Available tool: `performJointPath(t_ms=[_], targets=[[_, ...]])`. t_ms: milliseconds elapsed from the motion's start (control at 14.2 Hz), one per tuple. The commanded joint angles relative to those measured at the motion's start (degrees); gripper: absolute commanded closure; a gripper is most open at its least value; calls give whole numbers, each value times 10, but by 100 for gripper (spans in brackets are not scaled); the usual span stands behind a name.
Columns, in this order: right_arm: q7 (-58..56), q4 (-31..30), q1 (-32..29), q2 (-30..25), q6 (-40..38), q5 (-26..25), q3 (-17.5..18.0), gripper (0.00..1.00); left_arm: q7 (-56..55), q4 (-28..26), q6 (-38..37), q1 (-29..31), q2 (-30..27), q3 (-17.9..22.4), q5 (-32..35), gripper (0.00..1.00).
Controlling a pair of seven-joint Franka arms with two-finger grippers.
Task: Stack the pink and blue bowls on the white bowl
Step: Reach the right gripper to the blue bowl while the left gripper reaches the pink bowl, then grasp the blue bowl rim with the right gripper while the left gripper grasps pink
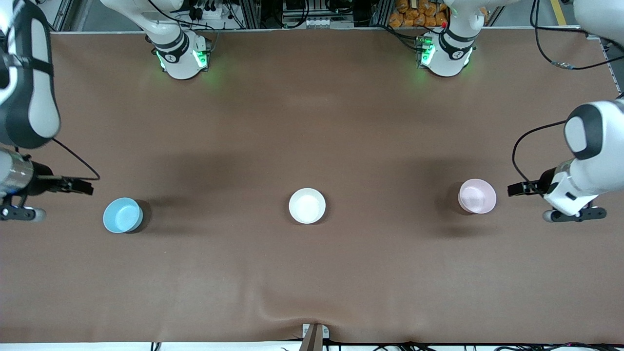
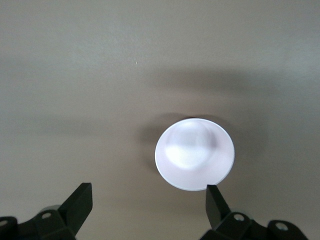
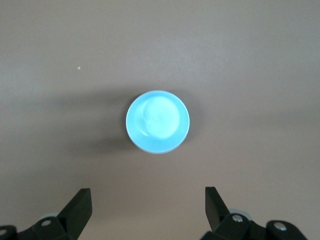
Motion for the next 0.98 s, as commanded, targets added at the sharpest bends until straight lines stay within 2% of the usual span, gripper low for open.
performJointPath(t_ms=[0,70,211,352,704,915], targets=[[5,-23,-5,13,43,4,4,0,10,-33,59,6,18,-4,-5,0],[5,-30,-5,19,51,4,5,0,10,-48,89,9,24,-4,-5,0],[5,-40,-10,31,63,22,4,0,10,-63,121,9,40,-5,-5,10],[5,-47,-13,47,77,39,4,0,10,-63,124,9,58,-5,-5,22],[3,-47,-34,91,124,40,4,0,11,-95,155,9,61,-6,-5,34],[-2,-46,-51,115,147,40,4,0,11,-106,184,6,71,-8,-3,48]])
